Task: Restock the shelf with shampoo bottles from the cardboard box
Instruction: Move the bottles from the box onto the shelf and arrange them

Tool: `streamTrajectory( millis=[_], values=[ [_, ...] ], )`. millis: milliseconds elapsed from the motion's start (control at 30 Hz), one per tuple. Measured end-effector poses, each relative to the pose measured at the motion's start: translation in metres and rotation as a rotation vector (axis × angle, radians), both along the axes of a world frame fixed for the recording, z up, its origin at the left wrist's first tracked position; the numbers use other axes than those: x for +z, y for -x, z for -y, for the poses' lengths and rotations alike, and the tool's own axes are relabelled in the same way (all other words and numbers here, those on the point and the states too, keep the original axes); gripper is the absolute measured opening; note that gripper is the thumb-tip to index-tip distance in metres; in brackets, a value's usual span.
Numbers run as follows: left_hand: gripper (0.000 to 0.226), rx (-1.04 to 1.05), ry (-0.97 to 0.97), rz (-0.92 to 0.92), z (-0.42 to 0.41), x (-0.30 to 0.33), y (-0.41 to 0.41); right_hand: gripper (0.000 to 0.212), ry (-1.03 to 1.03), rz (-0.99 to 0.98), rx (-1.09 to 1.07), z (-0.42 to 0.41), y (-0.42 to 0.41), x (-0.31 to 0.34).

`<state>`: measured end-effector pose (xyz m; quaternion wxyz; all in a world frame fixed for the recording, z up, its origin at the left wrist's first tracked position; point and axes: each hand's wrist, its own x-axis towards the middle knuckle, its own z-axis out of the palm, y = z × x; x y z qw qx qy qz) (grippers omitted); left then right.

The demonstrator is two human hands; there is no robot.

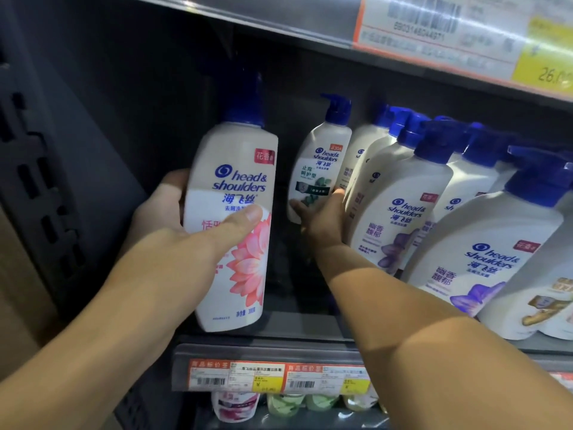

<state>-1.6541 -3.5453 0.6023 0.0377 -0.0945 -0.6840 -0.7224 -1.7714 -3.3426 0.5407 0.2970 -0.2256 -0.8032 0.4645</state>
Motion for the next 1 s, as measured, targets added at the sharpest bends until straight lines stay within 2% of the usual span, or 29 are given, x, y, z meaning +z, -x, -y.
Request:
streamTrajectory(
  millis=[167, 333, 400, 467, 533, 600, 700, 833, 1000],
  values=[
    [0.042, 0.064, 0.016, -0.021, -0.002, 0.001, 0.0, 0.053, 0.066, 0.06, -0.017, 0.012, -0.003, -0.003],
    [0.034, 0.138, -0.062, 0.017, -0.014, 0.016, 0.012, 0.049, 0.139, 0.162, 0.168, 0.03, -0.067, 0.008],
    [0.035, 0.182, -0.145, 0.078, -0.023, 0.019, 0.029, 0.058, 0.016, 0.33, 0.278, 0.033, -0.106, 0.012],
    [0.039, 0.183, -0.161, 0.159, -0.032, 0.023, 0.048, 0.079, -0.266, 0.452, 0.392, 0.031, -0.142, 0.013],
    [0.039, 0.181, -0.167, 0.185, -0.04, 0.024, 0.062, 0.097, -0.486, 0.51, 0.455, 0.026, -0.167, 0.012],
    [0.035, 0.179, -0.136, 0.148, -0.047, 0.021, 0.075, 0.109, -0.611, 0.544, 0.478, 0.018, -0.182, 0.005],
    [0.034, 0.147, -0.066, 0.083, -0.055, 0.017, 0.091, 0.11, -0.854, 0.503, 0.463, 0.012, -0.192, -0.005],
    [0.037, 0.071, -0.031, 0.052, -0.065, -0.002, 0.101, 0.094, -0.963, 0.443, 0.377, 0.007, -0.19, -0.016],
    [0.045, -0.038, -0.045, 0.075, -0.069, -0.019, 0.108, 0.109, -0.976, 0.459, 0.387, 0.006, -0.186, -0.018]
  ],
)
